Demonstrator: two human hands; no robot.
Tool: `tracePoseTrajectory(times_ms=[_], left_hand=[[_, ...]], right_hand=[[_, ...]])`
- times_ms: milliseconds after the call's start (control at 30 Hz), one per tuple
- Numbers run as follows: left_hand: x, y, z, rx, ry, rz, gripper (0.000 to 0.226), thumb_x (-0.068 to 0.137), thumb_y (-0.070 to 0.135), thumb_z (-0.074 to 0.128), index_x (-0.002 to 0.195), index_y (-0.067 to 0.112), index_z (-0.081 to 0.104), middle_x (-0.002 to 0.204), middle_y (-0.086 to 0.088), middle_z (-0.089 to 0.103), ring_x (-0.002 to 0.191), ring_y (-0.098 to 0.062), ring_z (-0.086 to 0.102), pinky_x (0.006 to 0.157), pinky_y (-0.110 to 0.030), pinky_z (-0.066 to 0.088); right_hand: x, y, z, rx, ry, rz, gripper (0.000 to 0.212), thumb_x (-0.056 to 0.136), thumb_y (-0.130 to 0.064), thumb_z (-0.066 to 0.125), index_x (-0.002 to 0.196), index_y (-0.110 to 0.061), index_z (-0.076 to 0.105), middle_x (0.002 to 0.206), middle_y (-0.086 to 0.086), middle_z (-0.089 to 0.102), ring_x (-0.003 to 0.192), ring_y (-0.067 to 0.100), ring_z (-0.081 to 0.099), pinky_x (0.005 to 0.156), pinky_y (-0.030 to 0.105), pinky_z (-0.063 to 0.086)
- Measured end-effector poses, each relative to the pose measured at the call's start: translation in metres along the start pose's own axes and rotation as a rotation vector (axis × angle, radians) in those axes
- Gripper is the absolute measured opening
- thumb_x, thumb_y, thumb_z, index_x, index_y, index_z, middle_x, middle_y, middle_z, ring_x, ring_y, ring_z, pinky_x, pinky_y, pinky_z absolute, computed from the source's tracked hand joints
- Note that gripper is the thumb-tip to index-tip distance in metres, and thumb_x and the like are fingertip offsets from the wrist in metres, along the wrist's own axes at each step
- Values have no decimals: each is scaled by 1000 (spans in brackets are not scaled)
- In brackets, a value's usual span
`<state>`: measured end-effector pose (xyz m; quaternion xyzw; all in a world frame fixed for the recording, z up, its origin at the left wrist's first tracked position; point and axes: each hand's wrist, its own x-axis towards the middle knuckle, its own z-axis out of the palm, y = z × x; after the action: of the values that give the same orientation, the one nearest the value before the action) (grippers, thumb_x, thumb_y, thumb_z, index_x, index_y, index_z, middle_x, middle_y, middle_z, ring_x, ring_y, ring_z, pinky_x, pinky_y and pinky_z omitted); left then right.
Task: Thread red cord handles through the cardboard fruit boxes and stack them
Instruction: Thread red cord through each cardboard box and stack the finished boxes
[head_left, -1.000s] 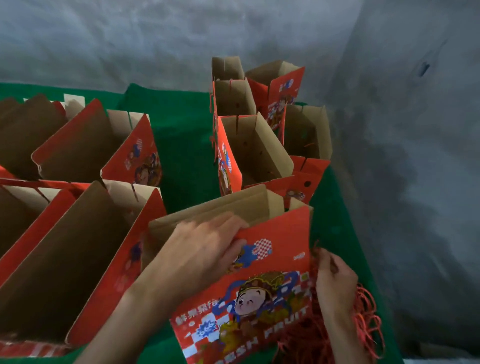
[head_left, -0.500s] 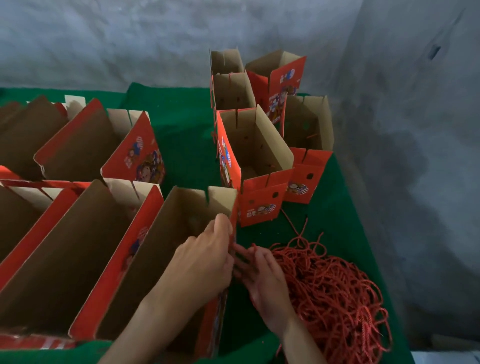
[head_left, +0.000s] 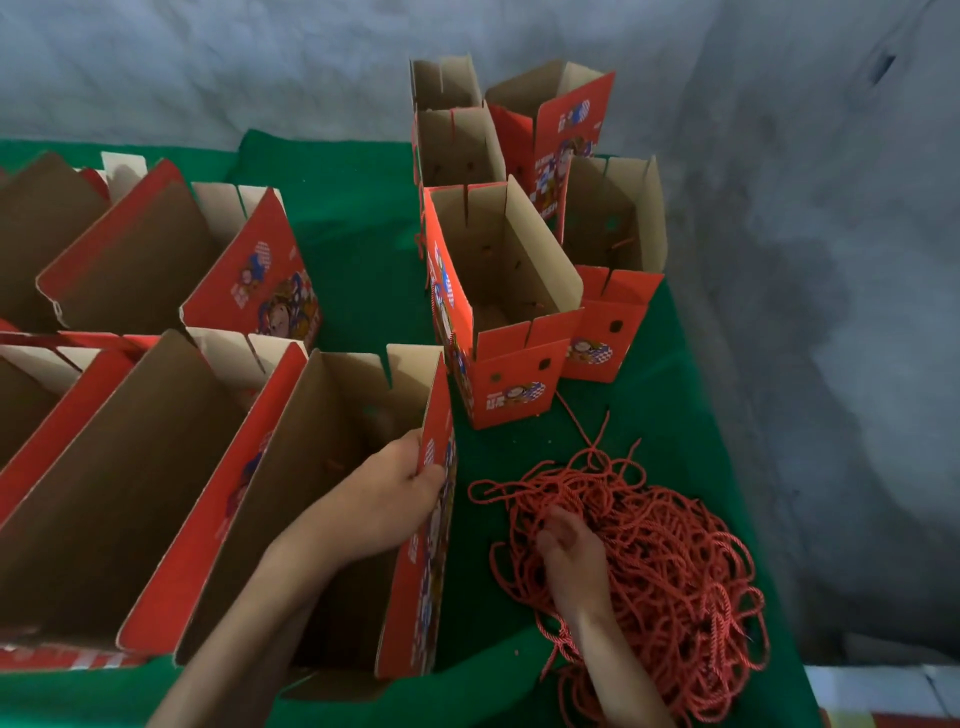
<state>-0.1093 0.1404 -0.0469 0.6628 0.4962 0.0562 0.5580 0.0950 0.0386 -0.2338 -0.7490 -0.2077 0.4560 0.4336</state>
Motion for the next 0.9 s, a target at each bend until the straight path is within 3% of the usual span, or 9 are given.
tracePoseTrajectory(times_ms=[100, 167, 267, 400, 467, 600, 700, 800, 900], left_hand=[[5, -1, 0, -39, -24, -52, 31, 104, 36, 47, 134, 37, 42, 112, 10, 69, 98, -13, 73, 77, -29, 61], [7, -1, 1, -93, -55, -126, 31, 104, 33, 48, 133, 37, 39, 109, 7, 70, 92, -13, 74, 63, -23, 59], [11, -5, 0, -144, -86, -213, 27, 99, 32, 51, 124, 37, 42, 105, 2, 74, 87, -12, 76, 61, -25, 60], [12, -12, -4, -156, -115, -241, 26, 83, 38, 55, 108, 39, 48, 90, 7, 77, 85, -8, 75, 59, -22, 59], [11, -13, -4, -158, -123, -253, 33, 78, 39, 54, 110, 35, 50, 96, 1, 77, 88, -13, 76, 63, -25, 60], [9, -11, -4, -129, -130, -257, 27, 87, 32, 53, 110, 20, 55, 104, -9, 75, 93, -23, 75, 85, -38, 62], [9, -14, -8, -114, -133, -235, 51, 76, 36, 53, 117, 7, 61, 105, -13, 75, 97, -29, 74, 97, -49, 57], [15, -22, -12, -141, -157, -256, 45, 82, 36, 52, 120, 13, 60, 102, -11, 77, 94, -28, 76, 88, -44, 58], [21, -32, -18, -186, -51, -336, 36, 89, 19, 49, 119, 7, 64, 90, -14, 78, 80, -29, 77, 78, -39, 56]], right_hand=[[-2, 3, 1, -152, -105, -84, 56, 99, 7, 59, 148, -16, 49, 96, 9, 73, 89, 29, 70, 81, 41, 56], [1, 6, 7, -421, -132, -229, 46, 100, 1, 58, 143, -17, 57, 111, 6, 71, 98, 24, 68, 82, 34, 53], [6, 13, 14, -783, -155, -346, 41, 103, -5, 52, 140, -19, 61, 133, 3, 57, 116, 22, 63, 97, 34, 52], [11, 17, 13, -991, -117, -329, 51, 99, 6, 48, 143, -17, 56, 136, 7, 45, 106, 31, 68, 90, 39, 56], [14, 15, 14, -1015, -82, -323, 45, 98, 7, 46, 135, -13, 61, 130, 7, 49, 102, 33, 68, 87, 40, 55], [17, 12, 7, -946, -35, -380, 26, 99, 1, 50, 101, -9, 74, 106, 7, 62, 94, 28, 66, 84, 40, 52], [16, 7, -3, -821, -40, -445, 20, 100, -3, 60, 84, -7, 71, 93, 4, 63, 83, 20, 61, 77, 36, 51], [6, -10, -2, -601, -77, -437, 10, 96, -14, 72, 86, -12, 73, 90, -2, 67, 83, 15, 63, 77, 31, 53], [-9, -31, 10, -156, -57, -295, 13, 89, -21, 81, 82, -16, 71, 75, -4, 70, 69, 10, 65, 65, 24, 54]])
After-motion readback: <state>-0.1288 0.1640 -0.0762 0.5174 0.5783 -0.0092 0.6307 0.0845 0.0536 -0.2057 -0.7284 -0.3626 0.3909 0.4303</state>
